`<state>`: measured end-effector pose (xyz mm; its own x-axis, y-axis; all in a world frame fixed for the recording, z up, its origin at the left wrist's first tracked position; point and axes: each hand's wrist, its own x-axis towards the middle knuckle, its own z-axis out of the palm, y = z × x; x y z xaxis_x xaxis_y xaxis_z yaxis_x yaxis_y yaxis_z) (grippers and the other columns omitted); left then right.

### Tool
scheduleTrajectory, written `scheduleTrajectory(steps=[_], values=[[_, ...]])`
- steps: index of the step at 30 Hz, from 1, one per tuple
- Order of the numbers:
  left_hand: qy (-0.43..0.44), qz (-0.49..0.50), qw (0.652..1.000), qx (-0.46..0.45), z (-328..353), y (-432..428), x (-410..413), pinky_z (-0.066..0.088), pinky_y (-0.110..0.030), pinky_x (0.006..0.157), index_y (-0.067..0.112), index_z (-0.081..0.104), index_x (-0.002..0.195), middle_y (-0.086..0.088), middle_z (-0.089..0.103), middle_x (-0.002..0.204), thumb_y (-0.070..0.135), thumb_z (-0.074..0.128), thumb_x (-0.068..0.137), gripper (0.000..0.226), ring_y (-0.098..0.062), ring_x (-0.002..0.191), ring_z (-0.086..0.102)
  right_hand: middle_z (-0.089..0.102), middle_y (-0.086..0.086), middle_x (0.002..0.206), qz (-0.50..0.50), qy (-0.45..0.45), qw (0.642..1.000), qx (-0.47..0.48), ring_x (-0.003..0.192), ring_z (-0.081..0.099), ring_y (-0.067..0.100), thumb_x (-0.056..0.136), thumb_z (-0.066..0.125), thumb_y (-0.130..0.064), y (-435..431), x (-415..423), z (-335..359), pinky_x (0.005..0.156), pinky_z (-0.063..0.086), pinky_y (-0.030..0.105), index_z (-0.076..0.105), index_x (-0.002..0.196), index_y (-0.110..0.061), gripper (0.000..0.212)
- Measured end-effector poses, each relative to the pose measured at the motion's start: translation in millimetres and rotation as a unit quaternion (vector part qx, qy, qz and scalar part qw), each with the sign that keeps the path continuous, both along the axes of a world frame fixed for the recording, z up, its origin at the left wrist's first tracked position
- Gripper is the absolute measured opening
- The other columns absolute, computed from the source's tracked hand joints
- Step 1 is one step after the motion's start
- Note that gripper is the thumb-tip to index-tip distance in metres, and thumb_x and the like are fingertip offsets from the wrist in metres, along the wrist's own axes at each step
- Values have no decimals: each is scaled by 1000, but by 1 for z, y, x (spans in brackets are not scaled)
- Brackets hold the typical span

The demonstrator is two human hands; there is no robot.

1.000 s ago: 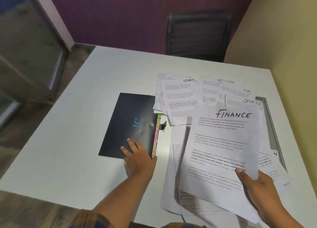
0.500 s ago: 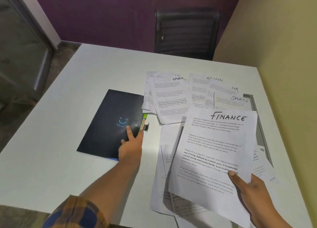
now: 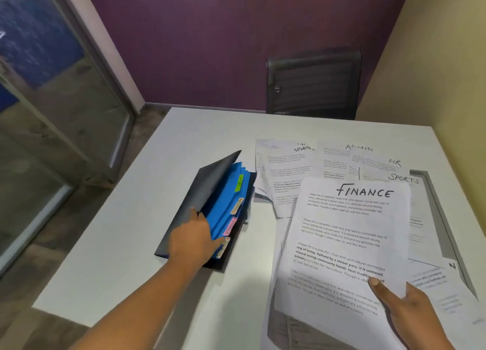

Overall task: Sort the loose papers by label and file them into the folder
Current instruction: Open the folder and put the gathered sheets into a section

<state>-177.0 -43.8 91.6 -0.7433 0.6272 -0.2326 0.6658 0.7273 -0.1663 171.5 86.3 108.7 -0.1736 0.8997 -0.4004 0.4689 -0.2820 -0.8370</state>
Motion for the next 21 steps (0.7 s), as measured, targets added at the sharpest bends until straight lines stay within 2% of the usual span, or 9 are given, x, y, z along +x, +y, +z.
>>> scheduleTrajectory(steps=[4,7,9,12,14,16,19,21], values=[[9,-4,1000,18,1,-14,-1,49,-32,67,12,37,142,-4,30,156,60,59,85,78,-22,95,68,65,12,100,-1,10,1000,-9,96,56,25,91,67,-8,2,-12,8,89,36,33,69,113,1,24],[12,0,999,46,-2,-18,-2,46,-31,61,14,43,133,-1,48,141,56,56,87,63,-23,88,69,66,13,99,6,13,1000,-3,97,57,26,92,67,-9,0,-21,20,89,36,34,69,105,-7,14],[19,-10,999,49,-2,-19,-3,49,-31,63,15,41,139,3,54,136,55,53,91,64,-21,90,69,66,14,98,7,23,1000,-3,90,58,24,92,66,-9,1,-25,25,85,37,34,68,104,-6,12],[18,-24,998,61,-6,-23,-4,54,-33,69,17,37,147,6,39,153,41,52,96,58,-21,92,69,65,11,96,0,23,1000,-4,75,54,9,92,65,-8,4,-29,24,71,39,30,69,110,1,21],[4,-22,997,72,-9,-24,-5,55,-34,72,17,35,148,5,29,159,28,52,96,56,-22,91,70,65,11,96,-3,28,1000,-7,74,54,8,93,64,-8,4,-31,25,65,38,24,68,111,3,21],[-8,-17,997,79,-11,-25,-5,55,-34,73,17,32,151,4,25,161,24,51,95,59,-23,92,70,67,11,97,-14,46,999,-14,82,58,21,94,64,-8,5,-35,23,69,41,30,68,114,4,24],[-21,-13,995,95,-12,-28,-4,56,-33,72,17,27,153,4,20,163,20,52,92,65,-22,92,70,71,12,100,-41,72,996,-33,97,64,33,94,58,-2,2,-47,29,87,44,39,68,112,0,20],[-37,-17,994,97,-11,-31,-3,56,-35,74,17,24,154,4,16,164,13,55,90,71,-23,95,69,73,18,107,-51,102,991,-65,94,69,36,93,56,0,3,-53,34,93,51,47,68,111,-3,22]])
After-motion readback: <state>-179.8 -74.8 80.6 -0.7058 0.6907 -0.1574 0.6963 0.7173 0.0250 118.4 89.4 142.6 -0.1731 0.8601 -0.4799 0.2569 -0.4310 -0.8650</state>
